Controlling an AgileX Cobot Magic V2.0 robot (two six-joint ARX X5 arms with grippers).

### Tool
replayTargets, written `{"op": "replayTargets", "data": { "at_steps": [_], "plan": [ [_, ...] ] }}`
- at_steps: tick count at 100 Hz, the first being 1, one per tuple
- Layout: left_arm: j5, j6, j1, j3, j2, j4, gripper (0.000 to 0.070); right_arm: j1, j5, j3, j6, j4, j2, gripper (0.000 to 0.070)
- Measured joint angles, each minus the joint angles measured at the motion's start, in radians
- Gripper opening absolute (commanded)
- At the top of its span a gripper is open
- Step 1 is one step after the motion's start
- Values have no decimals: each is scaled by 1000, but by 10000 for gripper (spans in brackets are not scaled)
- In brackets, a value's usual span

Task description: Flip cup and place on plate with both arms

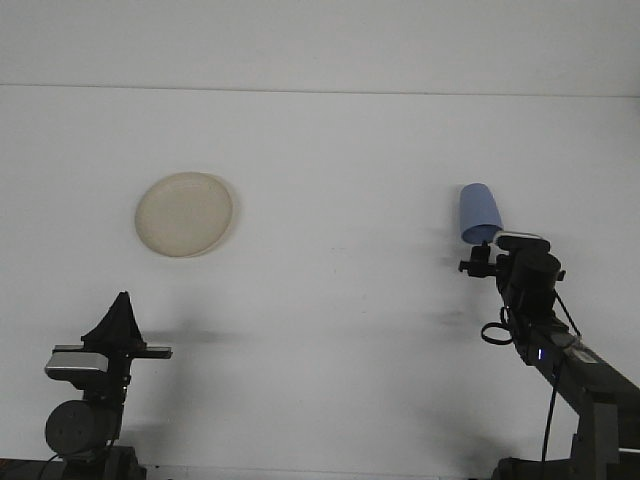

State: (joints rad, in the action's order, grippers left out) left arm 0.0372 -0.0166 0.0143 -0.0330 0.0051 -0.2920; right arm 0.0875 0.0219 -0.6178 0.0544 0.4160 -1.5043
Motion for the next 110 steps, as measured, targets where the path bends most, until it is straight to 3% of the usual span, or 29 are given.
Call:
{"op": "replayTargets", "data": {
  "at_steps": [76, 81, 86, 97, 110],
  "plan": [
    [0, 0, 0, 0, 0, 0, 12, 44, -150, -156, -59, 138, -241, 441],
    [0, 0, 0, 0, 0, 0, 12, 44, -155, -164, -59, 149, -254, 405],
    [0, 0, 0, 0, 0, 0, 12, 44, -162, -171, -60, 153, -262, 315],
    [0, 0, 0, 0, 0, 0, 12, 44, -178, -174, -64, 159, -269, 10],
    [0, 0, 0, 0, 0, 0, 12, 44, -179, -174, -71, 171, -269, 0]
  ]
}}
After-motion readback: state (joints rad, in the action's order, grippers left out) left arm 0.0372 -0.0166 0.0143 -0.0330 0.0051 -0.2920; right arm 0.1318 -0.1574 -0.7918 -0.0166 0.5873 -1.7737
